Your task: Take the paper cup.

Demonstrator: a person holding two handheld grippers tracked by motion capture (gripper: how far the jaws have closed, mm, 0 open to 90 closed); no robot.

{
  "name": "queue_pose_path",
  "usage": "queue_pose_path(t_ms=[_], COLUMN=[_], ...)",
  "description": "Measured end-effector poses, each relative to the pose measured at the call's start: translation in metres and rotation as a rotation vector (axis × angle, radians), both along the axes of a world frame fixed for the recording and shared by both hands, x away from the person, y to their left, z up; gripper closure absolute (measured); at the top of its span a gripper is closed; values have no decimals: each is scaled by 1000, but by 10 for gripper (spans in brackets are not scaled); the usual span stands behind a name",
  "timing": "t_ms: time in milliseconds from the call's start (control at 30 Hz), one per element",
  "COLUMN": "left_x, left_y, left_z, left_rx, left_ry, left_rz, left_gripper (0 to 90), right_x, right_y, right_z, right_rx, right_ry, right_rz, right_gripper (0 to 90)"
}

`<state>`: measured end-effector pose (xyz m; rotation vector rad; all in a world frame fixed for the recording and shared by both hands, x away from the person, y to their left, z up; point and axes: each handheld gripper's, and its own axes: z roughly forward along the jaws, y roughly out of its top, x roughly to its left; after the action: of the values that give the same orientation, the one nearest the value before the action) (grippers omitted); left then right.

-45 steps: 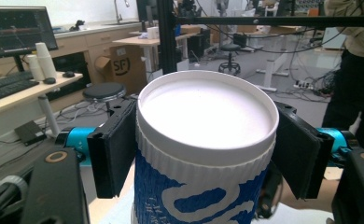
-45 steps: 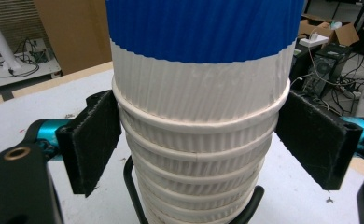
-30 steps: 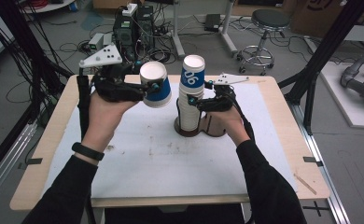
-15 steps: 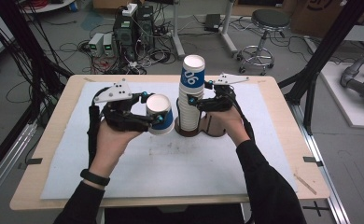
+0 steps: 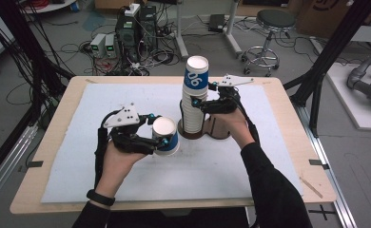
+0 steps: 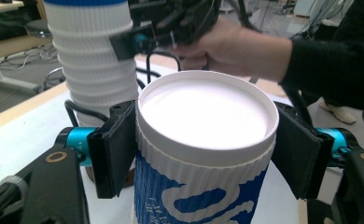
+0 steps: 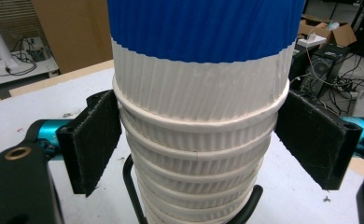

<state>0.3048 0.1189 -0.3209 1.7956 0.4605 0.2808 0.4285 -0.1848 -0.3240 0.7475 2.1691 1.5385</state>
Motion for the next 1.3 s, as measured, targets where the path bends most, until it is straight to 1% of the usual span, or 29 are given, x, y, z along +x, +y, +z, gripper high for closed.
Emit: queue_pose_path(t_ms=[67, 100, 167, 267, 367, 533, 700, 800, 867, 933, 1033, 1067, 1100, 1133, 1167, 1200, 1233, 1300], left_x=[1, 1, 1, 1, 2, 3, 3, 3, 4, 4, 6, 6, 7, 7, 7, 7, 7, 7], left_y=[-1, -1, 1, 1, 1, -2, -1, 0, 1, 2, 2, 2, 2, 2, 1, 2, 2, 2], left_z=[-1, -1, -1, -2, -5, -6, -6, -6, -8, -8, -10, -11, -12, -12, -12, -13, -13, -14], left_rx=[2, 13, 8, 11, 4, 8, 15, 13, 11, 10, 10, 10, 11, 11, 7, 9, 11, 3], left_ry=[4, -1, 0, -3, 8, 9, 6, 7, 11, 14, 17, 19, 22, 22, 23, 23, 22, 27], left_rz=[-4, -2, -8, -6, -6, -20, -20, -19, -18, -15, -17, -18, -22, -22, -20, -20, -22, -22], left_gripper=[282, 282, 282, 282, 281, 281, 282, 282, 282, 282, 281, 281, 282, 282, 282, 282, 282, 282], right_x=[0, 0, -1, -2, -2, -4, -7, -9, -13, -14, -20, -22, -27, -27, -34, -34, -41, -48], right_y=[0, 0, -1, -1, -1, -2, -3, -6, -10, -11, -15, -17, -20, -20, -23, -23, -27, -31], right_z=[0, 0, 1, 1, 2, 3, 5, 6, 11, 12, 16, 16, 18, 18, 20, 20, 20, 19], right_rx=[0, 0, -5, -9, -6, -11, -21, -33, -19, -21, -32, -43, -40, -40, -37, -37, -28, -15], right_ry=[2, 0, -2, -3, -2, 5, 13, 11, 4, 2, -5, -9, -20, -20, -32, -32, -49, -64], right_rz=[-1, -2, -1, -2, -2, -1, 0, 3, 6, 7, 6, 1, 3, 3, 6, 6, 8, 17], right_gripper=[155, 155, 159, 163, 164, 162, 161, 161, 161, 161, 161, 161, 162, 162, 162, 162, 162, 162])
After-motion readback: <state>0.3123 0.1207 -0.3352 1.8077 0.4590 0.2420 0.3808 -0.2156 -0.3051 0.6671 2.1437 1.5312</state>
